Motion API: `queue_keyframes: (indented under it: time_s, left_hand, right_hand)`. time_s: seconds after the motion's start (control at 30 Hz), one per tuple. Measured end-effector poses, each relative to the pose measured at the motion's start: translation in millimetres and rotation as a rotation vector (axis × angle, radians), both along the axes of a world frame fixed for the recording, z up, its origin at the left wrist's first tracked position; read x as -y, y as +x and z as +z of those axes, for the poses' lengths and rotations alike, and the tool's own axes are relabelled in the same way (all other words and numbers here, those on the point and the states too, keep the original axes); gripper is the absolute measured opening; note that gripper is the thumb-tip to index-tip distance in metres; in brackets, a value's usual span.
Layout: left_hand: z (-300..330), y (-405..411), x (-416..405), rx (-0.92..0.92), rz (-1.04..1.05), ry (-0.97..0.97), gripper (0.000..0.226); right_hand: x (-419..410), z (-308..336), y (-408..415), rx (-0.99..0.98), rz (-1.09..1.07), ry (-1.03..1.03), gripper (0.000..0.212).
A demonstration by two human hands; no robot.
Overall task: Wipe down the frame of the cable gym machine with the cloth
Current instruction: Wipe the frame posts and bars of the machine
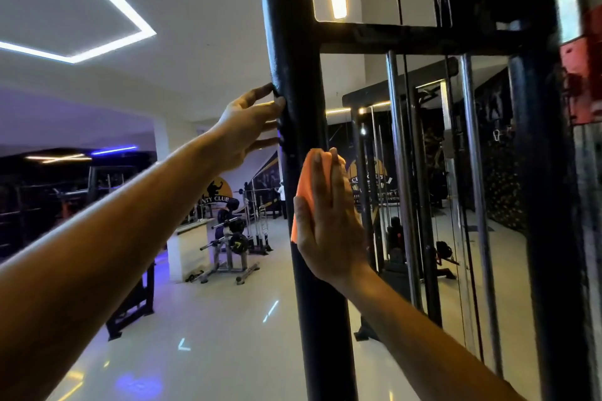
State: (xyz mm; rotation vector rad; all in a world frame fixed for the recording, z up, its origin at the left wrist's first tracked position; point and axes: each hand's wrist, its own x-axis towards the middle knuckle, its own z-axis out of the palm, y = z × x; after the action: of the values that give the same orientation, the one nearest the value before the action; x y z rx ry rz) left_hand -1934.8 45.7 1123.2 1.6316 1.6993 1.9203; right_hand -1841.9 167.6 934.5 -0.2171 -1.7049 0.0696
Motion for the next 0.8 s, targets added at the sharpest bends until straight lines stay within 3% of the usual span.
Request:
queue_keyframes:
  time_s: [0.23, 0.33, 0.47, 0.7, 0.8]
  left_hand:
    - [-6.2, 5.3, -2.1, 0.018, 0.026, 0.008, 0.055]
    - [-11.2, 4.2, -1.8, 0.015, 0.024, 0.003, 0.053]
    - [-19.3, 0.6, -0.8, 0.040, 0.009, -0.012, 0.044]
    - [-22.5, 2.2, 4.1, 0.028, -0.020, -0.029, 0.046]
    - [-26.7, -0.5, 3.7, 0.028, -0.020, -0.028, 0.045]
  right_hand:
    - [-8.1, 83.2, -3.2, 0.002, -0.102, 0.111, 0.070]
    - [3.7, 40.7, -2.0, -0.006, -0.198, 0.132, 0.065]
    - [12.4, -36.7, 7.8, 0.126, -0.285, 0.210, 0.065]
    - [1.7, 49.8, -1.9, 0.041, -0.305, 0.180, 0.059]
    - [8.3, 36.0, -5.9, -0.001, -0.275, 0.145, 0.060]
